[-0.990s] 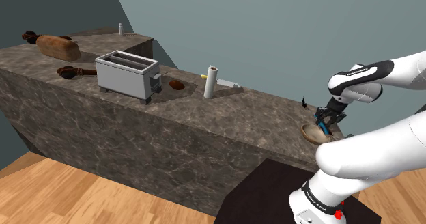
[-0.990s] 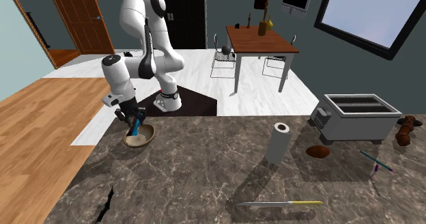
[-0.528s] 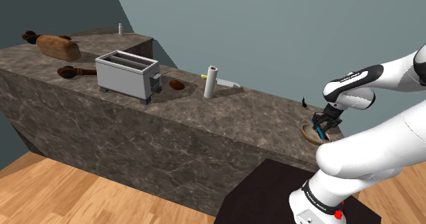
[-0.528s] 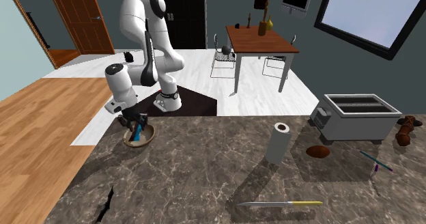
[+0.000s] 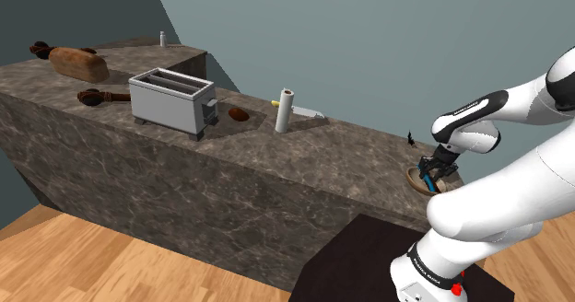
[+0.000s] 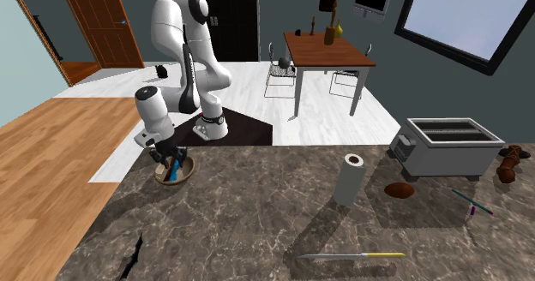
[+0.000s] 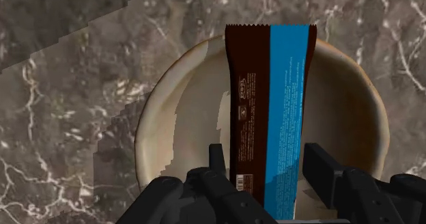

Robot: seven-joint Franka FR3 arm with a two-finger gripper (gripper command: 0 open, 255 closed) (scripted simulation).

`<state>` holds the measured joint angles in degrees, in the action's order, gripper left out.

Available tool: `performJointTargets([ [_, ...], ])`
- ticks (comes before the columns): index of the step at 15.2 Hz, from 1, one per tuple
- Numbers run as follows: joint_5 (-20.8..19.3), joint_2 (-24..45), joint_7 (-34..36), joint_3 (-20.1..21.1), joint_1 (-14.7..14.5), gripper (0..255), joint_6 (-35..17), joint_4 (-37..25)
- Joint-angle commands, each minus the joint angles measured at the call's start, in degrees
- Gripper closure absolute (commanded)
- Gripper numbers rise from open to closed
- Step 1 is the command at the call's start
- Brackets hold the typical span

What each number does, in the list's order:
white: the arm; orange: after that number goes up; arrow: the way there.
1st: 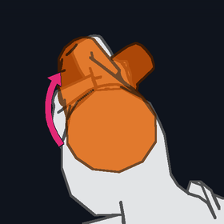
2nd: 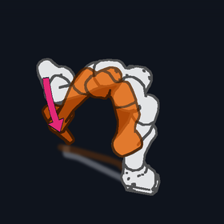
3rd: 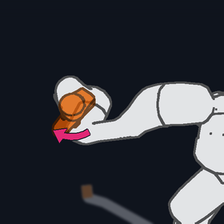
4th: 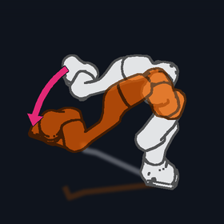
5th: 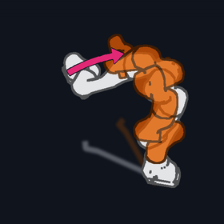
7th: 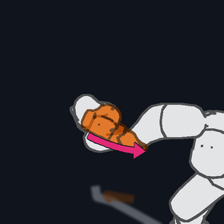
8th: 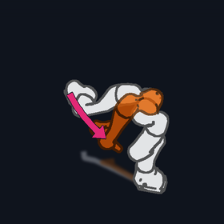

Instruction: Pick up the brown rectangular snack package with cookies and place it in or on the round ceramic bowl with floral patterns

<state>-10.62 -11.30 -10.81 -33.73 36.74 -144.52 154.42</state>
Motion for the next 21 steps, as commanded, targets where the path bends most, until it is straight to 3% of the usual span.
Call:
performJointTargets([
  [1,0.02,0.04,-0.01,-0.01,-0.01,255,-0.05,0.0],
  [3,0.02,0.04,-0.01,-0.01,-0.01,255,-0.05,0.0],
  [4,0.02,0.04,-0.01,-0.01,-0.01,0,-0.05,0.0],
  [9,0.02,0.04,-0.01,-0.01,-0.01,0,-0.05,0.0],
  [13,-3.06,-7.6,2.55,2.22,1.62,0,9.6,-2.43],
  [21,-3.04,-7.59,2.53,2.26,1.67,0,9.6,-2.42],
])
